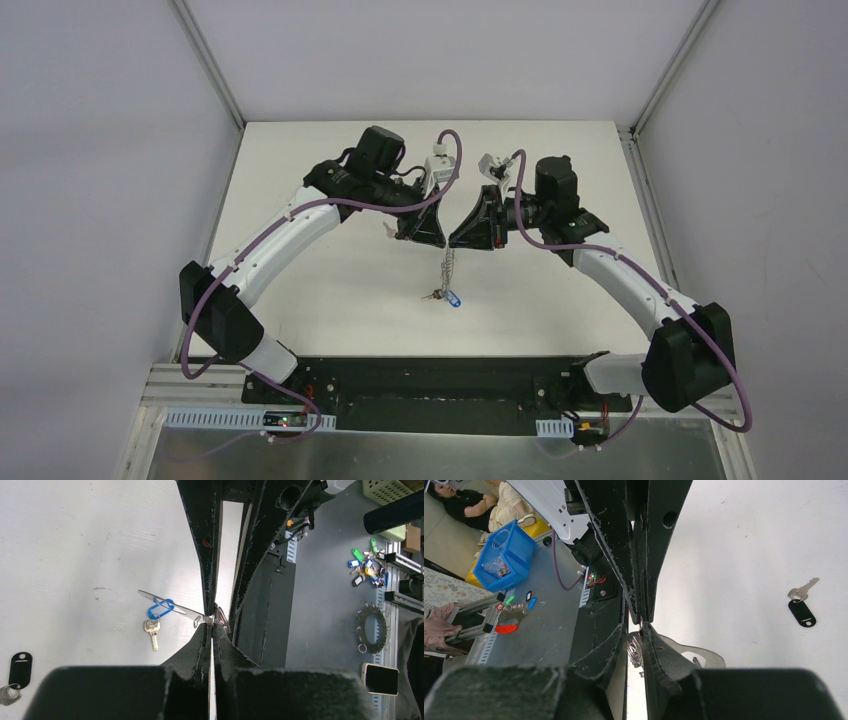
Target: Put the keys on the keyring
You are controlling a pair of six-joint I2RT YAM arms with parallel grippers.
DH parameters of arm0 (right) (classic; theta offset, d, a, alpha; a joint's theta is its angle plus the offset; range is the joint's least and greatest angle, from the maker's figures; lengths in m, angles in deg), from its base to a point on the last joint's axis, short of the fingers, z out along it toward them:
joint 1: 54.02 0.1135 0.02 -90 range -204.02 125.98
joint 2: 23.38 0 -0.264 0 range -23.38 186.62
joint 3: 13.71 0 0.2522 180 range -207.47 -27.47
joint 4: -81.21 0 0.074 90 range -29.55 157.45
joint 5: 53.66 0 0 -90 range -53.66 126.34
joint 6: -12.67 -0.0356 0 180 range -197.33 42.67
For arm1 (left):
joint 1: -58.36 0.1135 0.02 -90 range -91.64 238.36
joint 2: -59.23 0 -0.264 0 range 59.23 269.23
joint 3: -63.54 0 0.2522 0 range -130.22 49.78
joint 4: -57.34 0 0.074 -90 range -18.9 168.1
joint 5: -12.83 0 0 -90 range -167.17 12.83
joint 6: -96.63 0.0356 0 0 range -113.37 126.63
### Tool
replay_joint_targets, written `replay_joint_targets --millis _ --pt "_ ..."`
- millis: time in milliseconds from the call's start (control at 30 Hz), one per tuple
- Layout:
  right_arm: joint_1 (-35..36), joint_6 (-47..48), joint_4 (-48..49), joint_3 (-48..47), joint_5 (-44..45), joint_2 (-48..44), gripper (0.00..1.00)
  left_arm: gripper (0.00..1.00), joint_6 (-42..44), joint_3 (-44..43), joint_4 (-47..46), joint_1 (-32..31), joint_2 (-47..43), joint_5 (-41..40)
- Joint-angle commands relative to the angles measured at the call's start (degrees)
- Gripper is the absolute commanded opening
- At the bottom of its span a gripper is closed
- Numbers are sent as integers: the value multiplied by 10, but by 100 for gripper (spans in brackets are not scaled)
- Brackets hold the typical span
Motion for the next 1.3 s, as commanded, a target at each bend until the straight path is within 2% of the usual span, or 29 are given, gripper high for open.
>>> replay_joint_targets --millis 0,233,433,533,567,633,700,933,1267 --pt "5 -1 26 3 -12 -5 19 0 -7 -2 -25 -6 -24 24" --pt "5 4 25 8 -7 -5 14 0 -13 0 -30 -6 -23 26" --pt "6 7 23 8 -1 -2 0 0 -19 2 -34 -6 -23 31" --pt "3 4 24 6 1 0 0 0 -19 3 -34 -5 -27 37" --pt "1 -1 26 5 -4 1 0 3 -15 3 -31 -4 -30 40" --pt "-6 -24 44 7 -22 4 0 18 -3 3 -22 -1 -39 47" --pt "-12 -59 90 15 -46 6 0 26 11 2 -10 7 -51 53" --pt "0 -156 164 32 -140 17 0 40 20 2 16 71 -90 79" --pt "62 -231 166 -13 -183 24 0 41 -11 39 40 88 -95 -90"
